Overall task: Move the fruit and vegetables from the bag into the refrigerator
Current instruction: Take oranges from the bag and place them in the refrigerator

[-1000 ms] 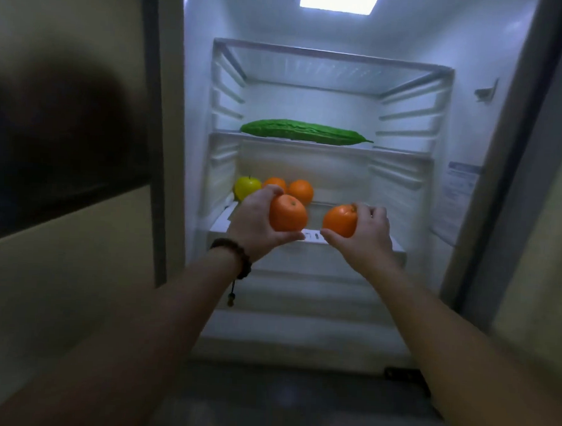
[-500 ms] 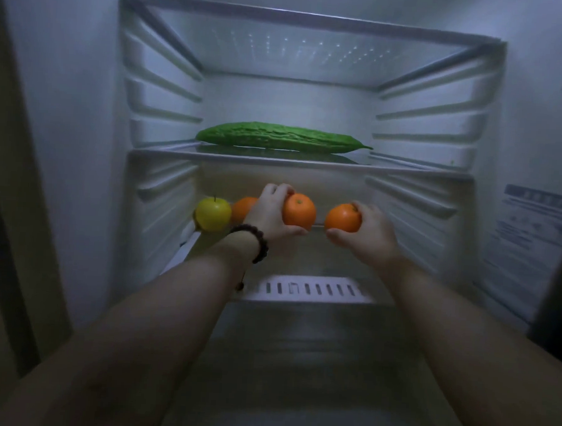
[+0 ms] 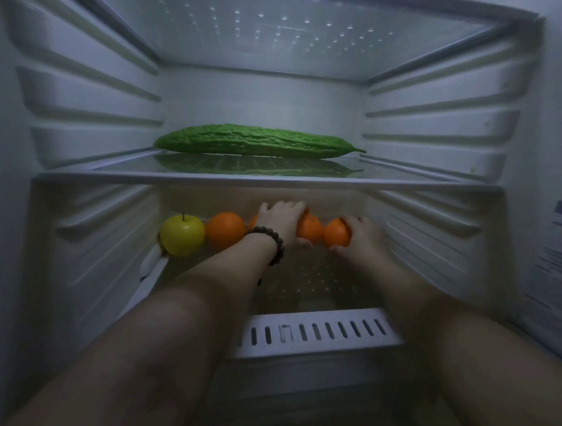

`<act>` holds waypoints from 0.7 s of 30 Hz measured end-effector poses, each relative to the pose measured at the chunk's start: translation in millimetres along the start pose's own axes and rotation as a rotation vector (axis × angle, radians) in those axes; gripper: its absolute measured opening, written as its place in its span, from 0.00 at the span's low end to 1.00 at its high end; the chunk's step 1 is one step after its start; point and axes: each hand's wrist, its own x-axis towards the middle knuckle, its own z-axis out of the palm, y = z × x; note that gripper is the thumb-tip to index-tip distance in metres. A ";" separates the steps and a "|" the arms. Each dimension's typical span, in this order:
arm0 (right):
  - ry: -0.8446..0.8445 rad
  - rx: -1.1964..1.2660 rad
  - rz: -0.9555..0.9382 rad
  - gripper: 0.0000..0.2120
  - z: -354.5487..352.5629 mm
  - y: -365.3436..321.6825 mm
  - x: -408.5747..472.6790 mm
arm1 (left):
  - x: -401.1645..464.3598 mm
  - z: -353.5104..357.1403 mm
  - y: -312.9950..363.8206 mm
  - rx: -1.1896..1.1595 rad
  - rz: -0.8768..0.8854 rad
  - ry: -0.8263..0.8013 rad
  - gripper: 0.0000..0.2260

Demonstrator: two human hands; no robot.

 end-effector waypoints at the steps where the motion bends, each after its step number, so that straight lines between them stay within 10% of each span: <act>1: -0.005 -0.031 -0.015 0.33 -0.4 0.8 3.6 | 3.2 1.4 0.2 0.015 0.007 -0.015 0.31; 21: -0.089 -0.152 -0.085 0.40 5.9 5.8 23.0 | 1.4 5.4 -3.0 0.162 -0.029 0.002 0.38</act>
